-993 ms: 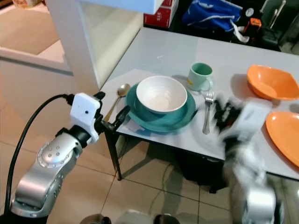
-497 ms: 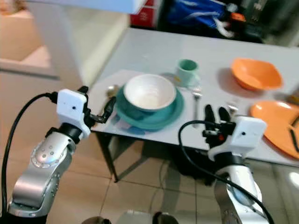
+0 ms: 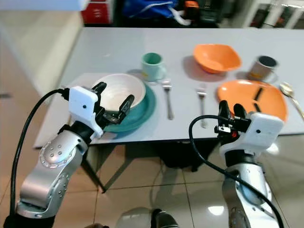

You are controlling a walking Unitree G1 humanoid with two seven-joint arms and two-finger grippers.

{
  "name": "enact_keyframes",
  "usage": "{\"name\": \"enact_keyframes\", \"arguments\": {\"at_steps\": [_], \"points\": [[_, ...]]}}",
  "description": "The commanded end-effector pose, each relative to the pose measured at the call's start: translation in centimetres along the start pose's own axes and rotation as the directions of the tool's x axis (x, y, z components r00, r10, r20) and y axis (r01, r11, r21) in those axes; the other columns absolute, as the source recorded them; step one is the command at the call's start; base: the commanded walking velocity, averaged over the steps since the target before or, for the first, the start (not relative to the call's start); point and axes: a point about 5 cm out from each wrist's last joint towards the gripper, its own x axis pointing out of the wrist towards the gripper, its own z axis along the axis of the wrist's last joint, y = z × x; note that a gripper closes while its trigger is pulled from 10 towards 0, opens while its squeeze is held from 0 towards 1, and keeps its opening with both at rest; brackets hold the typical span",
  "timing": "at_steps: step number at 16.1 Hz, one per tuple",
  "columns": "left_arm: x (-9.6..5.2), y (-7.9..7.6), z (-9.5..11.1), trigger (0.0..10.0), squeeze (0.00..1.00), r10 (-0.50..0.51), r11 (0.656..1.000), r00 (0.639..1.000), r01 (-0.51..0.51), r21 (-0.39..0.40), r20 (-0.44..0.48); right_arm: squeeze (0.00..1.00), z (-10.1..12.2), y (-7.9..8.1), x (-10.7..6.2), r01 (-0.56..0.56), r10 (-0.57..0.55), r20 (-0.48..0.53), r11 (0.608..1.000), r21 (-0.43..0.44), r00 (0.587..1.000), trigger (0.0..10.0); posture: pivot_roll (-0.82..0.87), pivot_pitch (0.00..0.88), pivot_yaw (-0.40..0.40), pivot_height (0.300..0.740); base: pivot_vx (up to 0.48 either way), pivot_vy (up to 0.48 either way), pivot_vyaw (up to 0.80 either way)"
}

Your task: Setting the table

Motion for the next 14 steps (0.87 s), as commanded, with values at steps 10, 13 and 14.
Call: {"name": "enact_keyframes", "arguments": {"at_steps": [10,13,14], "points": [[1.1,0.4,1.0,10.0,0.0,0.006,1.0,0.999,-0.006,0.01,0.052,0.0,0.2,0.6,0.1,0.01,-0.01,-0.004,1.0,0.004,1.0,10.0,0.01,0.081,0.016,0.74,0.0,-0.076,-0.8],[1.2,0.4,1.0,10.0,0.0,0.005,1.0,0.999,-0.006,0.018,0.053,0.0,0.2,0.8,0.4,-0.004,0.004,-0.005,1.0,-0.001,1.0,10.0,0.01,0.087,0.016,0.74,0.0,-0.48,-0.8],[1.2,0.4,1.0,10.0,0.0,0.004,1.0,0.999,-0.005,0.018,0.053,0.0,0.2,0.8,0.4,-0.003,0.003,-0.006,1.0,-0.003,1.0,10.0,0.01,0.087,0.016,0.74,0.0,-0.48,-0.8]]}}
